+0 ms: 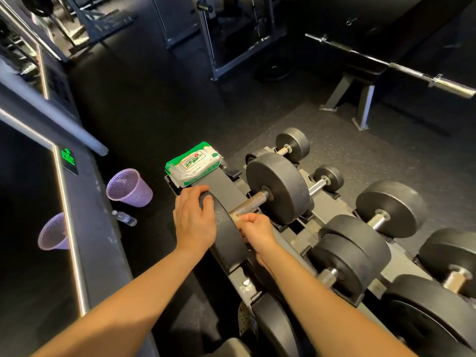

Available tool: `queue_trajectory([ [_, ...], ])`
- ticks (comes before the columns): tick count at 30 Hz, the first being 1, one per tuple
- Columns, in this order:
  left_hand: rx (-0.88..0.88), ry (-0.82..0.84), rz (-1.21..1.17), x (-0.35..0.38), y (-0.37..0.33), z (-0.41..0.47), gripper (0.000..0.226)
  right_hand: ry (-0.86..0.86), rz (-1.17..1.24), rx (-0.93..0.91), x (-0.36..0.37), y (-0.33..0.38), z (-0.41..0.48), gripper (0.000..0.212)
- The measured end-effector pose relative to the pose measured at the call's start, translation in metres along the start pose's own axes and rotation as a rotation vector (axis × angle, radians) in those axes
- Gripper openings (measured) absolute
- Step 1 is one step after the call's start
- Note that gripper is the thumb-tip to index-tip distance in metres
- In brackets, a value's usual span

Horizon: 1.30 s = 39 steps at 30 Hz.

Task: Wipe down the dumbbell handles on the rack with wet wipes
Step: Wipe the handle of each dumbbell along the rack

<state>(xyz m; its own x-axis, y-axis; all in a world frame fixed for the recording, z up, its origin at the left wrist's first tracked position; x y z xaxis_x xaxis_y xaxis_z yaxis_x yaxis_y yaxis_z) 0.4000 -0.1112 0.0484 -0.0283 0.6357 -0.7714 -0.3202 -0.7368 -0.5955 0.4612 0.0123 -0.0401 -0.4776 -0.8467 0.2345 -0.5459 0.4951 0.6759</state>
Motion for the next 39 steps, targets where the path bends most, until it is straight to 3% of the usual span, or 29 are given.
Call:
queue_trajectory([
  [3,0.002,0.005,0.002,-0.001,-0.002,0.0,0.028,-0.007,0.04,0.019,-0.009,0.003,0.005,0.012],
  [7,0.002,0.003,-0.001,-0.002,-0.002,-0.001,0.027,-0.164,0.367,0.055,-0.019,-0.002,0.013,0.014],
  [12,0.004,-0.004,-0.006,-0.002,-0.002,0.0,0.026,-0.104,0.136,0.082,0.013,-0.017,-0.003,0.044],
  [16,0.001,0.0,-0.007,-0.001,-0.001,0.0,0.026,-0.116,0.074,0.013,-0.001,0.003,0.003,0.017],
  [21,-0.013,0.007,-0.012,-0.001,-0.001,-0.001,0.026,-0.332,0.566,0.106,-0.024,0.012,0.025,0.008],
  [25,-0.015,0.015,-0.014,-0.001,-0.002,0.0,0.027,-0.337,0.452,0.09,-0.015,0.005,0.027,0.018],
  [28,-0.009,0.014,-0.006,-0.001,-0.001,0.0,0.027,-0.305,0.2,0.072,-0.017,-0.002,0.027,0.021],
  [33,-0.004,0.011,-0.003,0.0,-0.001,0.0,0.025,0.012,-0.12,0.113,0.007,-0.035,0.025,0.011],
  [36,0.0,0.012,0.001,-0.002,-0.003,0.0,0.026,-0.095,-0.011,0.182,0.002,-0.026,0.027,0.022],
  [39,-0.003,0.01,0.004,-0.002,-0.003,0.0,0.027,-0.127,0.313,0.251,-0.004,-0.011,0.034,0.029],
])
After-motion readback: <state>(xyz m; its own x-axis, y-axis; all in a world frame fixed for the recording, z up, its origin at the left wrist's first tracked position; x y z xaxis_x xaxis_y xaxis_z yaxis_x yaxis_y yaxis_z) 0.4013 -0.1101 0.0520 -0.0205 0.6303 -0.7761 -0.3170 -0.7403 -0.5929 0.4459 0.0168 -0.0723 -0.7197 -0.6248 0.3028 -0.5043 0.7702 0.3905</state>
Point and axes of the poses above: each hand's wrist, its own z-axis towards the middle knuckle, its own x-axis out of the palm, y = z × x, the point moved 3 cm from there along z, towards the middle knuckle, and after that the axes turned 8 degrees about x, right-handed, at the moved point
